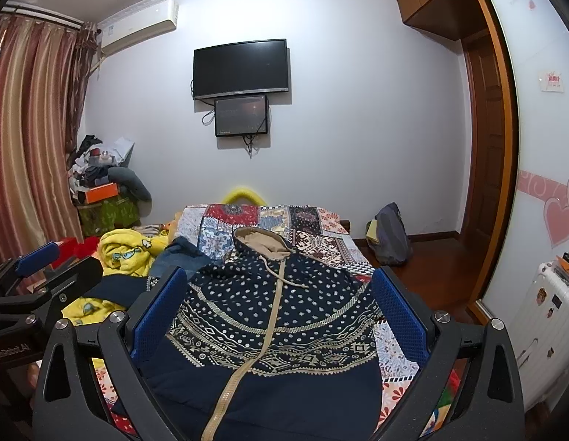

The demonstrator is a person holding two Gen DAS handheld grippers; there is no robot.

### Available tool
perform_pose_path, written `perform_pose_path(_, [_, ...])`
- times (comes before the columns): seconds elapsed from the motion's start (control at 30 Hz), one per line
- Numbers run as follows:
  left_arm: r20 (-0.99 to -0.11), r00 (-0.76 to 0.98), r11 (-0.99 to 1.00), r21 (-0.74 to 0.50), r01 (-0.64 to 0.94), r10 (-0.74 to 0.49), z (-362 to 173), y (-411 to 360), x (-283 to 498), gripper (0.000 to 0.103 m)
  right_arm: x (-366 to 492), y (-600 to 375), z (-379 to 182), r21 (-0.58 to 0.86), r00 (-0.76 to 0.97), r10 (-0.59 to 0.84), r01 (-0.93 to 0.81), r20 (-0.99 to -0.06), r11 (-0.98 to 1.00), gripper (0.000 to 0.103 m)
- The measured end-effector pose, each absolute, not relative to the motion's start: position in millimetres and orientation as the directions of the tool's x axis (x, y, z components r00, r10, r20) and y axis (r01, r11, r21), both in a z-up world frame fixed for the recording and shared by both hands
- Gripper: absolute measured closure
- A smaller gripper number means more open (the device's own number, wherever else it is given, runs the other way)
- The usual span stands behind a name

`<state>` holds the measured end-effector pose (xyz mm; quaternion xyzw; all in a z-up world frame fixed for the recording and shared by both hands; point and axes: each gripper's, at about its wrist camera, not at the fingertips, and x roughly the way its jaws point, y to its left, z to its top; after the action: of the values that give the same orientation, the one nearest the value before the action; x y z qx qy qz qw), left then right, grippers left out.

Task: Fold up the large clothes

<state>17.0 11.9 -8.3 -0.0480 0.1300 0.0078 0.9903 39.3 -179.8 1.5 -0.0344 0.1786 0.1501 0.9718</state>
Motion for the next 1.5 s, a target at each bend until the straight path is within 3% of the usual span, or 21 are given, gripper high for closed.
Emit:
perform_pose_path(0.47, [-0.333, 0.938, 0.989, -0.073, -0.132, 0.101, -39, 62, 73, 0.000, 93, -157, -29, -0.038, 0.859, 0.255, -0.303, -0.443, 0.952, 0.003])
perform_pose_path(0.83, [-0.506, 0.831, 0.930, -0.133, -0.342, 0.233, -94, 188, 143, 0.000, 180, -122, -67, -0.070, 0.780, 0.215, -0.314, -0.587, 0.947, 0.003])
perform_pose_path(1.1, [-0.652, 0.729, 0.884, -0.193, -0.426, 0.209, -139, 309, 174, 0.000, 227, -90, -77, -0.188, 0.798, 0.146, -0.309, -0.585, 0.932, 0.003])
perform_pose_path(1.3, [-0.765, 0.609, 0.852, -0.164, -0.497, 0.208, -183, 376, 196, 0.000, 277, -72, -106, -0.083, 0.666, 0.194, -0.361, -0.720, 0.929, 0.003])
perform_pose_path(1.5, [-0.826, 0.561, 0.765, -0.333, -0.552, 0.045, -235, 427, 209, 0.003, 308, -64, -144, -0.048, 0.539, 0.150, -0.336, -0.829, 0.941, 0.003])
